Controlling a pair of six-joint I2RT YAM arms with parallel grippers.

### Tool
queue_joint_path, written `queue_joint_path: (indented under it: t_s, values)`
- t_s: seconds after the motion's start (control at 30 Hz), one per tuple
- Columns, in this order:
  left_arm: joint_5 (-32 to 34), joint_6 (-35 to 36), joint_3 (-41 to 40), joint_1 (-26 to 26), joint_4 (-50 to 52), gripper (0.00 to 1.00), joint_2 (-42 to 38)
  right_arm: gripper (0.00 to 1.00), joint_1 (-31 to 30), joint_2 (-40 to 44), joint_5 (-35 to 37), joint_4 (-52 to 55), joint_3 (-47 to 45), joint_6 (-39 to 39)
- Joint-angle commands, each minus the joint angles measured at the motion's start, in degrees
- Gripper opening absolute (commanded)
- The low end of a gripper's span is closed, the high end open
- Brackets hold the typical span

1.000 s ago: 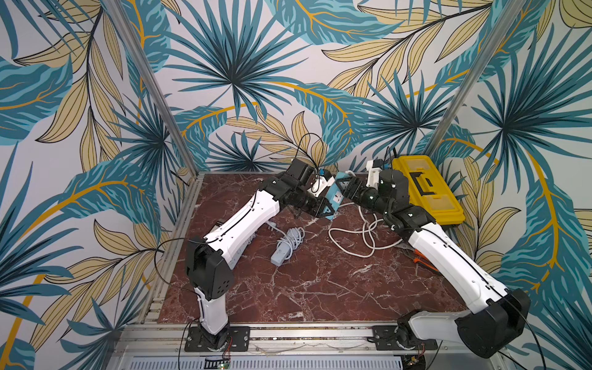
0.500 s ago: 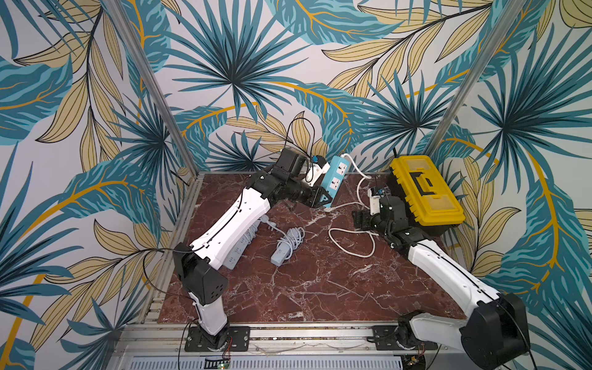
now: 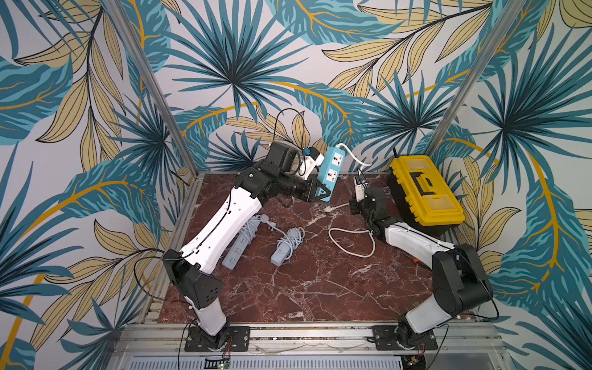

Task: Wrap the cord around the power strip
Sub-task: Wrap the power cord around the power strip.

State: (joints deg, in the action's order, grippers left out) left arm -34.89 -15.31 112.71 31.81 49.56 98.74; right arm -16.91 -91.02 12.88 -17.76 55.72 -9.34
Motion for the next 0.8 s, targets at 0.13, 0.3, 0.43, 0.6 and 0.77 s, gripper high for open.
queue_joint_path:
  t_s: [0.13, 0.3, 0.43, 0.6, 0.77]
  values:
    - [-2.36, 2.5, 3.66, -3.3, -1.99, 0.04, 2.49, 0.04, -7.32, 10.13, -6.95, 18.27, -1.13, -9.06]
    - [1.28, 11.42, 4.88, -3.86, -1.75, 0.06, 4.75, 0.0, -15.45, 13.88, -7.45, 39.71, 3.07, -15.66]
    - [7.05, 23.88, 0.65, -3.63, -1.83, 0.07, 5.64, 0.0, -20.56, 17.11, -9.29, 53.58, 10.57, -19.49]
    - [10.77, 25.79, -0.16, -3.93, -1.82, 0.06, 6.52, 0.04, -20.19, 20.61, -5.27, 54.9, 14.06, -16.95]
    - [5.69, 18.55, 1.12, -3.62, -1.84, 0.05, 4.03, 0.46, -13.93, 21.88, 2.06, 40.68, 5.13, -6.99]
